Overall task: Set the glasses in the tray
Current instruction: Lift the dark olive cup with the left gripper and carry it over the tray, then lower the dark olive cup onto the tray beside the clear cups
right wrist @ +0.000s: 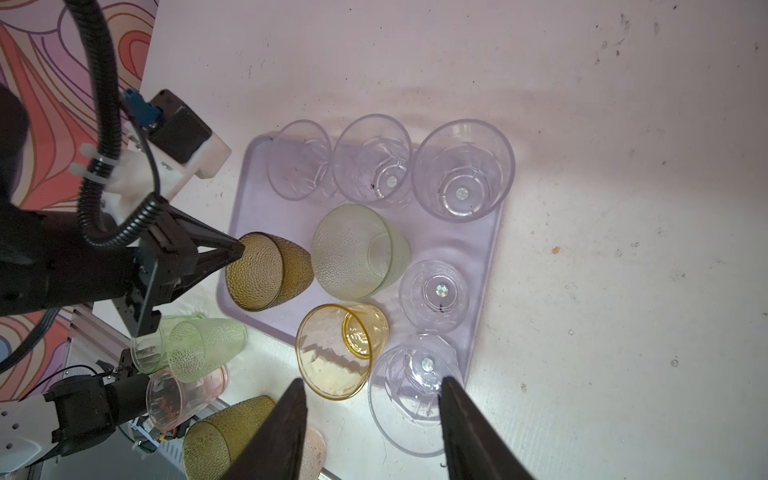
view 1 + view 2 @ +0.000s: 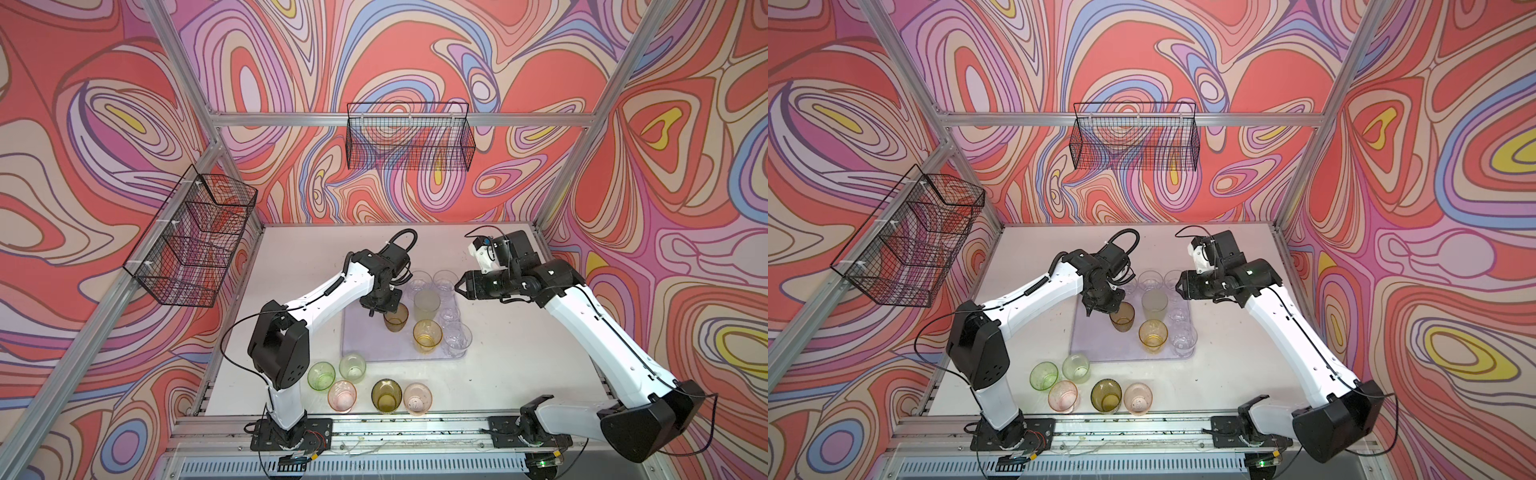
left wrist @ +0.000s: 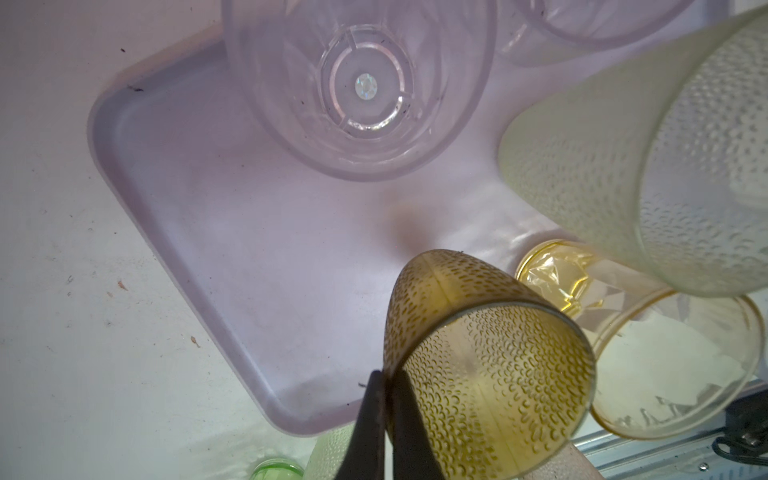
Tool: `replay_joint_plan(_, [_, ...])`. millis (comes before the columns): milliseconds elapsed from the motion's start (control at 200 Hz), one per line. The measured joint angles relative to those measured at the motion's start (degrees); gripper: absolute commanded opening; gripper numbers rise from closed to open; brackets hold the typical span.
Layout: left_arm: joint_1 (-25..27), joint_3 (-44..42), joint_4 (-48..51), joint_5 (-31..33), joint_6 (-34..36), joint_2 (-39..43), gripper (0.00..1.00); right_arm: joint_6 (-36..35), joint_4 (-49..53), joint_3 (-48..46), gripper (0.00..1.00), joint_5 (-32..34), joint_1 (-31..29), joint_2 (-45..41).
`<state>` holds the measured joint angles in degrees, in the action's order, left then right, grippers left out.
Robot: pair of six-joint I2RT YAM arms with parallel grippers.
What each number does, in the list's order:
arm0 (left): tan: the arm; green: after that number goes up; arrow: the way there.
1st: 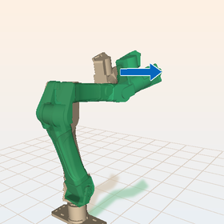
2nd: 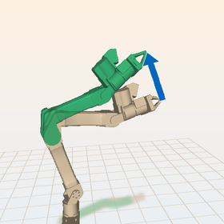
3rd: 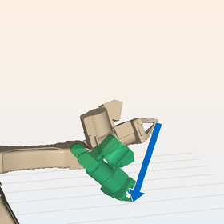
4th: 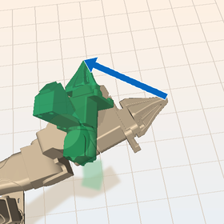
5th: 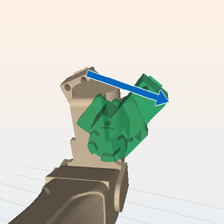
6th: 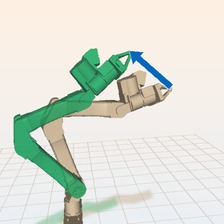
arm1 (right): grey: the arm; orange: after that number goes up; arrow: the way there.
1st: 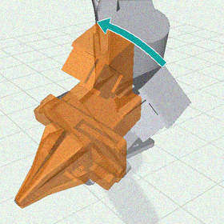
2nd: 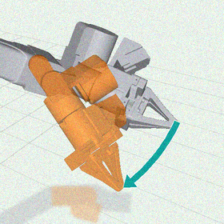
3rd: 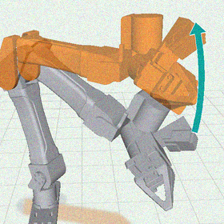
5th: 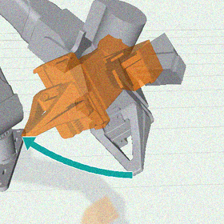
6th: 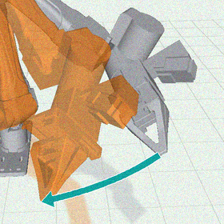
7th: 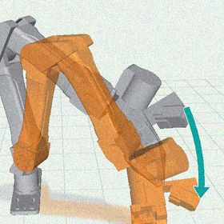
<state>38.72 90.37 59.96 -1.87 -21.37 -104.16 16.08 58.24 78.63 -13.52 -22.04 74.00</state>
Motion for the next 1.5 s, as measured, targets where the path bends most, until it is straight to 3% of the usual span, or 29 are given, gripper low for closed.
replay_joint_plan(1502, [-1.7, -0.2, -5.2, -1.6, -2.9, -6.1, 0.00, -0.4, 0.0, -0.2, 0.54, -0.3, 0.0, 0.0])
